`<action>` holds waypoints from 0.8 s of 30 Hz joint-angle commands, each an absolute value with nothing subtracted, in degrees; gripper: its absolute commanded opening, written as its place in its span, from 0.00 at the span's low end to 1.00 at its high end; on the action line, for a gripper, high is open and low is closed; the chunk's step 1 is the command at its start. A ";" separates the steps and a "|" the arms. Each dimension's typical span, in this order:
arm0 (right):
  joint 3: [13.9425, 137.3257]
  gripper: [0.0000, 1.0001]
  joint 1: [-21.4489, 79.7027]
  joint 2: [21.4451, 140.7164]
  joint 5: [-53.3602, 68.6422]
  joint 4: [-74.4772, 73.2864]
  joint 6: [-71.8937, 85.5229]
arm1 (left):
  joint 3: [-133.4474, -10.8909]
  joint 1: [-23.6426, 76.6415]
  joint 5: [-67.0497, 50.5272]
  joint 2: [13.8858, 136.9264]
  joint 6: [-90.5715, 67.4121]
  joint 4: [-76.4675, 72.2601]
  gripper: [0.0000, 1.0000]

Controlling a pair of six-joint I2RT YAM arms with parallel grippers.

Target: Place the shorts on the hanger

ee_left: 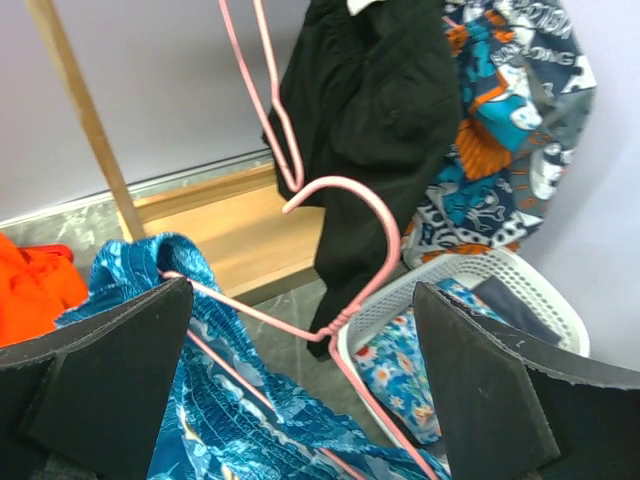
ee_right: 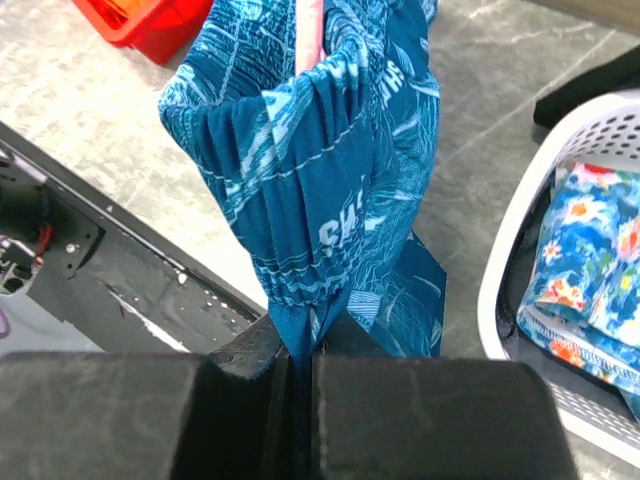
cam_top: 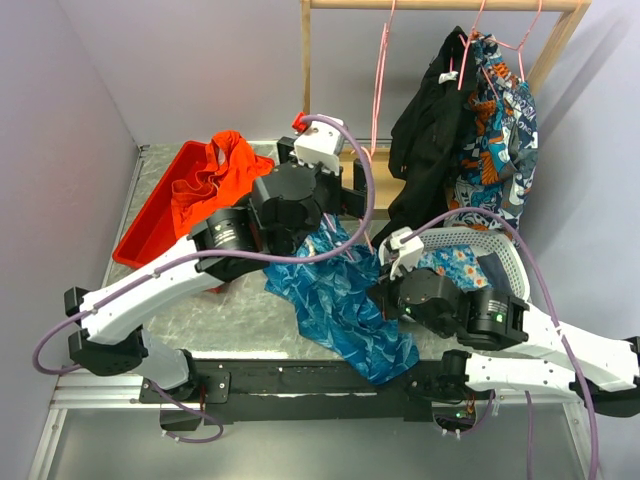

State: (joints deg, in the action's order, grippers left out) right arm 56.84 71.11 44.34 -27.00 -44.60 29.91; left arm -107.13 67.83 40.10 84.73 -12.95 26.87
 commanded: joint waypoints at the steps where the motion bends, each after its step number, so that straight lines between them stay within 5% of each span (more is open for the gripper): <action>1: 55.02 0.00 71.19 42.81 -30.06 -41.04 32.52 | -110.21 67.33 36.39 81.04 -15.64 26.28 0.97; 13: 53.09 0.00 68.03 42.28 -33.05 -45.53 41.92 | -113.55 52.39 17.24 88.75 -22.51 26.37 0.92; 24: 50.18 0.00 59.87 39.47 -28.84 -46.32 45.10 | -123.31 49.92 14.50 102.21 -20.74 24.88 0.91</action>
